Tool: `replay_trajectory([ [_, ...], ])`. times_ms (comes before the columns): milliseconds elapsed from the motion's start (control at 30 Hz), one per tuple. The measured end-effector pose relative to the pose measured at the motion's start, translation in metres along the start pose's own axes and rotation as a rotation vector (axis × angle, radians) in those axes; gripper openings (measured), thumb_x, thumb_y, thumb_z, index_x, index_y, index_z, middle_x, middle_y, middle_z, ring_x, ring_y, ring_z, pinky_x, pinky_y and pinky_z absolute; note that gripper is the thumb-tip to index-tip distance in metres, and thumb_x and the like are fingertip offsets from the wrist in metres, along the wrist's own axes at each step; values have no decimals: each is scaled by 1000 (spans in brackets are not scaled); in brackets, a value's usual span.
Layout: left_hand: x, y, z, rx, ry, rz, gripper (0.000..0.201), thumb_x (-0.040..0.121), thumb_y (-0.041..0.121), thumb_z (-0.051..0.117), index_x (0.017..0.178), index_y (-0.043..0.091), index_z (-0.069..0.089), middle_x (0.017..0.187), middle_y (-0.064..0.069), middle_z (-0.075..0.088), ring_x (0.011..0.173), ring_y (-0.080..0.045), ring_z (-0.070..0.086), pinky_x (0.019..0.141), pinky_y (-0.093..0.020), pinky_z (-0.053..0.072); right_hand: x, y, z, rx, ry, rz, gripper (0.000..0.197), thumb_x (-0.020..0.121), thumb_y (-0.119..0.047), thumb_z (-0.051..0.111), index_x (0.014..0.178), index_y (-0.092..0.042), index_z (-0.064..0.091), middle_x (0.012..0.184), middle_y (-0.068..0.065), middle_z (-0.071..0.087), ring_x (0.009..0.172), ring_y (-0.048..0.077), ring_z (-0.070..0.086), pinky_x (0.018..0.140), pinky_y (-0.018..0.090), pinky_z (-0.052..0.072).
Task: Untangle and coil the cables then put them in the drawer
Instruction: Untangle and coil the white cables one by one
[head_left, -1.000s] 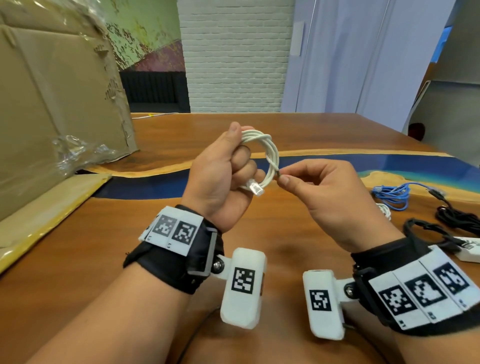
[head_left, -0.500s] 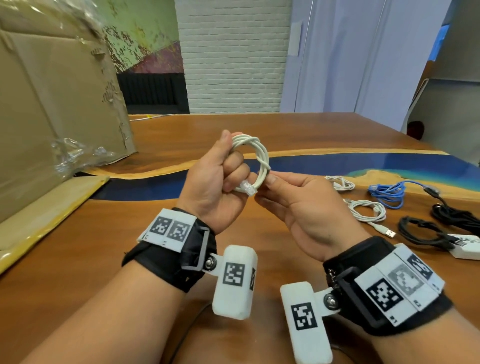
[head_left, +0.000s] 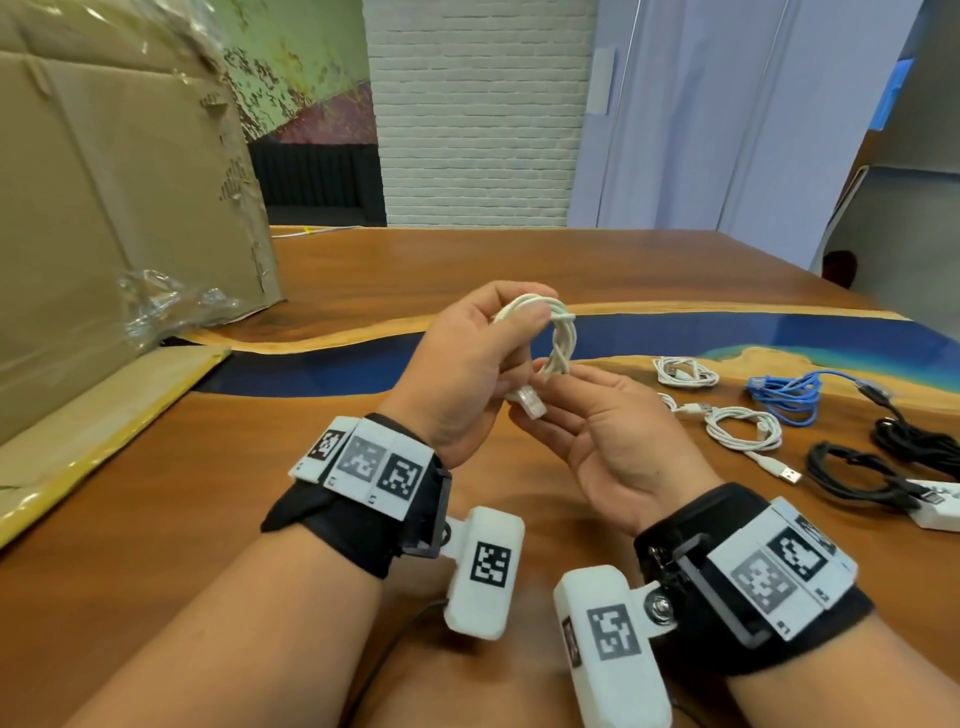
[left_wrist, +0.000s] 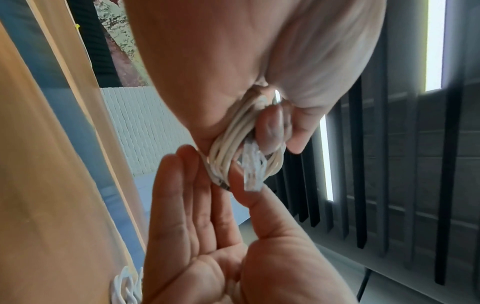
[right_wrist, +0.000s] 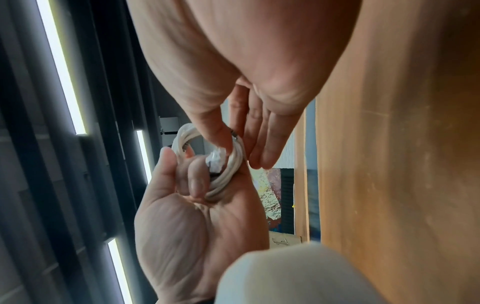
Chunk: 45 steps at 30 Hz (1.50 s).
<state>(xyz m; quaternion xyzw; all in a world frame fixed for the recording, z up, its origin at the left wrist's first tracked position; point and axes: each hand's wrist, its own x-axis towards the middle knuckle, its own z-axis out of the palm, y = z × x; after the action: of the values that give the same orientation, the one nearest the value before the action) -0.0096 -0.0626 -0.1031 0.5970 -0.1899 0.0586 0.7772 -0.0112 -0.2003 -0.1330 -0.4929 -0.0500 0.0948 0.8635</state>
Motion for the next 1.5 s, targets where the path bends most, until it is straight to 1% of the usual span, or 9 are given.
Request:
replay_trajectory([
  [267,5,-2,-12,220,88,71,26,94,4,67,118,11,73,98,0,76,84,-13,66,78,-31,57,2,-16,-7,107,102,-97,32,90,10,63,121,3,63,98,21,74,93,32,76,82,40,64],
  [433,6,-5,-12,249,193,93,24,93,5,68,115,13,74,84,13,76,69,8,64,60,-7,46,1,-16,-4,139,41,-98,32,90,8,62,119,-7,60,85,9,75,87,26,76,97,47,56],
  [567,6,-4,-9,224,188,124,25,93,2,68,115,11,73,81,9,74,64,3,62,56,-11,46,0,-17,-3,216,-17,-138,42,89,10,59,127,-8,57,86,8,74,87,25,76,90,42,58],
  [667,5,-3,-9,255,193,126,24,93,6,70,114,17,74,89,7,76,71,2,65,58,-14,48,-3,-19,-1,237,-25,-201,50,81,7,64,129,-6,57,88,10,73,89,27,76,98,45,54],
  [867,5,-5,-10,268,205,110,23,94,14,71,116,21,76,100,-3,78,82,-16,69,69,-32,57,-3,-22,0,246,-45,-196,74,66,0,74,136,-17,55,100,14,76,98,26,75,94,39,60],
  [967,5,-4,-9,215,188,116,24,93,8,70,116,14,75,103,-8,78,87,-26,74,77,-41,63,-1,-24,-5,180,-67,-156,63,76,-4,71,137,-12,55,99,13,77,94,23,76,97,39,58],
  [1100,6,-7,-7,229,200,133,25,92,5,71,116,10,74,103,-8,78,86,-22,74,76,-37,62,3,-25,-10,-12,-17,-109,41,96,-10,63,136,-12,55,104,6,79,90,16,75,90,35,51],
  [1300,6,-6,-6,255,204,190,24,90,5,73,112,14,76,103,-7,78,98,-36,72,87,-49,61,4,-25,-15,-122,-33,-48,39,100,-20,61,137,-18,54,115,3,78,122,35,66,85,42,38],
  [1500,7,-9,-11,265,249,138,23,88,12,77,111,15,77,126,-6,66,86,-24,72,70,-39,62,4,-23,-14,-38,-106,-61,28,96,-20,61,124,-22,57,85,-5,72,90,16,65,92,44,36],
])
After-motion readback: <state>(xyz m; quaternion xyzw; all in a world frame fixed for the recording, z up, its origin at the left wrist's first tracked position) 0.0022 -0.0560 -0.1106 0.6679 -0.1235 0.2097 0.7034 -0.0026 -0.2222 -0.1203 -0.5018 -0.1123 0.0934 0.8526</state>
